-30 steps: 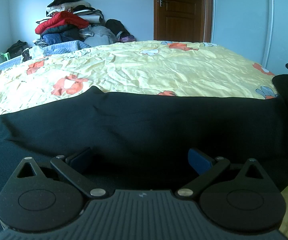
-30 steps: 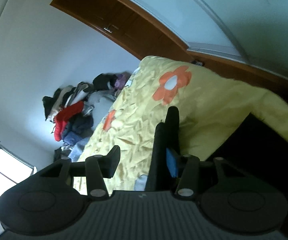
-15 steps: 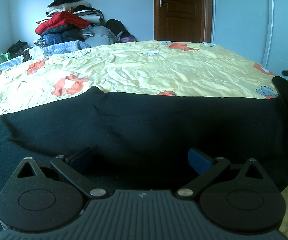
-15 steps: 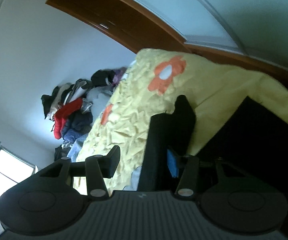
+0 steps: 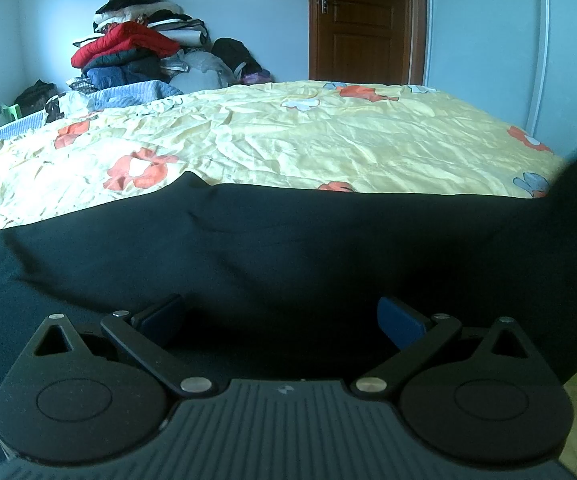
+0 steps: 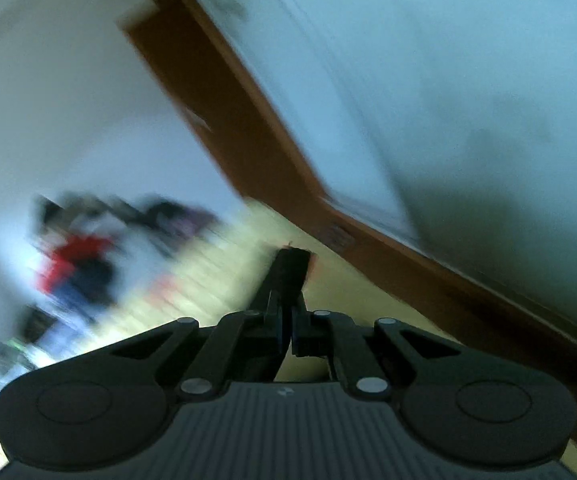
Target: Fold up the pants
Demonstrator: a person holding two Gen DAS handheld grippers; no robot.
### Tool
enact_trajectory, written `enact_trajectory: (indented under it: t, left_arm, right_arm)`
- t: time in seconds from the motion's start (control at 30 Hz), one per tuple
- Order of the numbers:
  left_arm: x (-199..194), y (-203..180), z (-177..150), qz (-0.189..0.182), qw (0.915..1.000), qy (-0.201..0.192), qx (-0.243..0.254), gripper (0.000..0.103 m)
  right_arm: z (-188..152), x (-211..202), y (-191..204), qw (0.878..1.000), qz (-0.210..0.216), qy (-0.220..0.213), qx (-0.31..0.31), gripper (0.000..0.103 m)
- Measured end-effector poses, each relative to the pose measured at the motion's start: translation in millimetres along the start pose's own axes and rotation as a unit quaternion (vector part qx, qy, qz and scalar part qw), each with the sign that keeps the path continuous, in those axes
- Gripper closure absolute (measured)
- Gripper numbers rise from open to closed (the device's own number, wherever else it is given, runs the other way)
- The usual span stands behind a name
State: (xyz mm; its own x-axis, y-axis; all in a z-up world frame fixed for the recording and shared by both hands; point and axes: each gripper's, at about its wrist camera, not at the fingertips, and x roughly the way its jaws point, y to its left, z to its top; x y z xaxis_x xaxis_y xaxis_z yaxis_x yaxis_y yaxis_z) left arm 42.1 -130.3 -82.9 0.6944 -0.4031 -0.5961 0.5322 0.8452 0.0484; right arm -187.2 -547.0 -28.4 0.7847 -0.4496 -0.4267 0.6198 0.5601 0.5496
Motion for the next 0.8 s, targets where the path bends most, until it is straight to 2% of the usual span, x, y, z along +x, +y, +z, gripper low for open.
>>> enact_trajectory:
  t: [0.07, 0.13, 0.23, 0.33, 0.37, 0.43, 0.5, 0.53, 0.57, 0.6, 0.63, 0.67, 0.7, 0.73, 0.77, 0.8]
  left_arm:
    - [0.0, -0.4, 0.0, 0.000, 1.0000, 0.000, 0.000, 0.000]
    - [-0.1, -0.5, -0.1, 0.000, 1.0000, 0.000, 0.000, 0.000]
    - [-0.1, -0.6, -0.1, 0.000, 1.0000, 0.000, 0.000, 0.000]
    - [-0.1, -0.9, -0.1, 0.000, 1.0000, 0.000, 0.000, 0.000]
    - [-0.2, -0.8, -0.1, 0.000, 1.0000, 0.000, 0.000, 0.000]
    - [-0.2, 0.0, 0.0, -0.004, 1.0000, 0.000, -0.001, 0.000]
    - [-1.1, 0.8, 1.2, -0.005, 1.0000, 0.006, 0.001, 0.000]
    - [-3.6, 1.3, 3.3, -0.006, 0.9999, 0.012, 0.001, 0.003]
    - [-7.6, 3.1, 6.9, -0.014, 0.9998, 0.016, 0.001, 0.003]
    - [-11.6, 4.1, 10.8, -0.022, 0.9996, 0.016, 0.002, 0.003]
    - [-15.4, 5.4, 15.8, -0.026, 0.9996, 0.013, 0.004, 0.003]
    - [-18.3, 5.6, 21.0, -0.022, 0.9997, 0.009, 0.006, 0.003]
    - [-20.0, 6.0, 28.2, -0.014, 0.9998, 0.005, 0.011, 0.002]
    - [-20.1, 6.0, 34.4, -0.009, 0.9998, 0.003, 0.016, 0.002]
    - [-18.7, 5.7, 41.7, -0.007, 0.9997, 0.001, 0.025, 0.002]
    - [-16.2, 4.6, 47.6, -0.008, 0.9993, 0.003, 0.037, 0.002]
  right_arm:
    - [-20.9, -0.7, -26.9, 0.998, -0.035, 0.035, 0.025, 0.099]
    - [-35.3, -4.6, -43.5, 0.996, -0.042, 0.048, 0.057, 0.099]
    - [-34.0, -19.1, -40.6, 0.997, -0.022, 0.021, 0.064, 0.099]
    - [-25.5, -36.4, -22.7, 0.999, -0.025, -0.008, 0.021, 0.099]
    - [-26.4, -35.5, -22.4, 0.999, -0.042, 0.003, 0.004, 0.099]
    - [-35.6, -30.1, -25.4, 0.993, -0.110, 0.028, -0.038, 0.098]
    - [-41.9, -38.5, -22.4, 0.984, -0.170, -0.005, -0.047, 0.081]
    - [-43.3, -45.2, -11.2, 0.975, -0.208, -0.041, -0.063, 0.078]
    - [-45.4, -51.4, 3.7, 0.964, -0.240, -0.080, -0.082, 0.070]
    - [-46.8, -57.9, 19.6, 0.953, -0.258, -0.122, -0.105, 0.054]
    - [-50.1, -63.6, 38.6, 0.944, -0.249, -0.166, -0.137, 0.046]
    - [-54.8, -66.1, 58.7, 0.942, -0.205, -0.193, -0.185, 0.036]
    - [-58.7, -62.9, 74.6, 0.943, -0.148, -0.182, -0.238, 0.031]
    - [-61.9, -48.9, 95.6, 0.942, -0.076, -0.118, -0.303, 0.030]
    - [-66.0, -30.5, 112.7, 0.939, -0.012, -0.028, -0.343, 0.032]
    - [-72.8, -13.0, 124.9, 0.931, 0.044, 0.050, -0.358, 0.031]
